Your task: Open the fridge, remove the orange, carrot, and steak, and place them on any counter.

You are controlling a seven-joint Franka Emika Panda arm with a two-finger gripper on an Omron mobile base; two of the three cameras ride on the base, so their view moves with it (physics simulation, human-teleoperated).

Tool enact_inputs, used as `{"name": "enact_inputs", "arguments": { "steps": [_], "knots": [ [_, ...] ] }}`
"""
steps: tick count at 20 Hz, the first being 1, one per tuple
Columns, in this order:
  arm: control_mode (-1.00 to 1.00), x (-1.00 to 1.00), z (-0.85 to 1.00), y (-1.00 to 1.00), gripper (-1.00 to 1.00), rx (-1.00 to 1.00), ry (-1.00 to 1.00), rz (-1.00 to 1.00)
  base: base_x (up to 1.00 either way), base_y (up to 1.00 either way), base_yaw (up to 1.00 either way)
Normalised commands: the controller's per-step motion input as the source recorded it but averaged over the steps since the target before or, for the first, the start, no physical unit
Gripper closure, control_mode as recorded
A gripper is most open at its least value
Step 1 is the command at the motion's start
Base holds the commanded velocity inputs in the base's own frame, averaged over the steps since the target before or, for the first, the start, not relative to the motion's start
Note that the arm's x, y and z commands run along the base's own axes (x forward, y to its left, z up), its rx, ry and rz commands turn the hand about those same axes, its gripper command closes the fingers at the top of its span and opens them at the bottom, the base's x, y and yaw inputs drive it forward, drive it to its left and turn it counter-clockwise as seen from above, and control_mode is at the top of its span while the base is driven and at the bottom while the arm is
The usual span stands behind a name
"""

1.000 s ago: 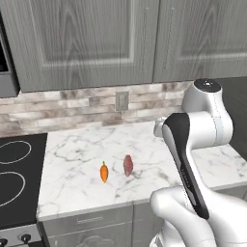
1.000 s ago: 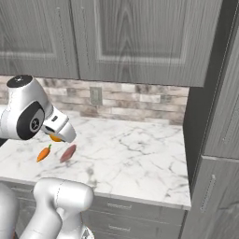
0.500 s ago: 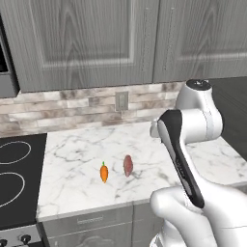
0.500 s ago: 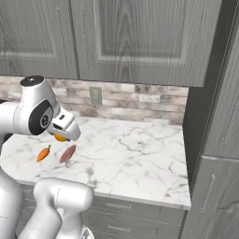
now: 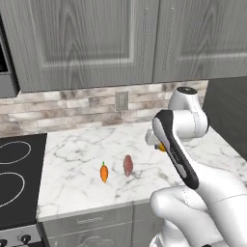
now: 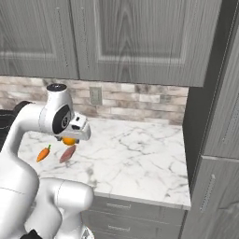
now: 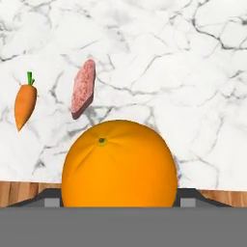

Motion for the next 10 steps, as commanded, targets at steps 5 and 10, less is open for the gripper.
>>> {"name": "enact_inputs", "arguments": {
  "steps": [5, 10],
  "knots": [
    [-1.00, 0.75, -0.75, 0.00, 1.00, -0.04, 0.06, 0.12, 0.00, 0.00, 0.00],
    [-1.00, 0.69, -0.73, 0.00, 1.00, -0.04, 0.09, 0.05, 0.00, 0.00, 0.00]
  ]
}}
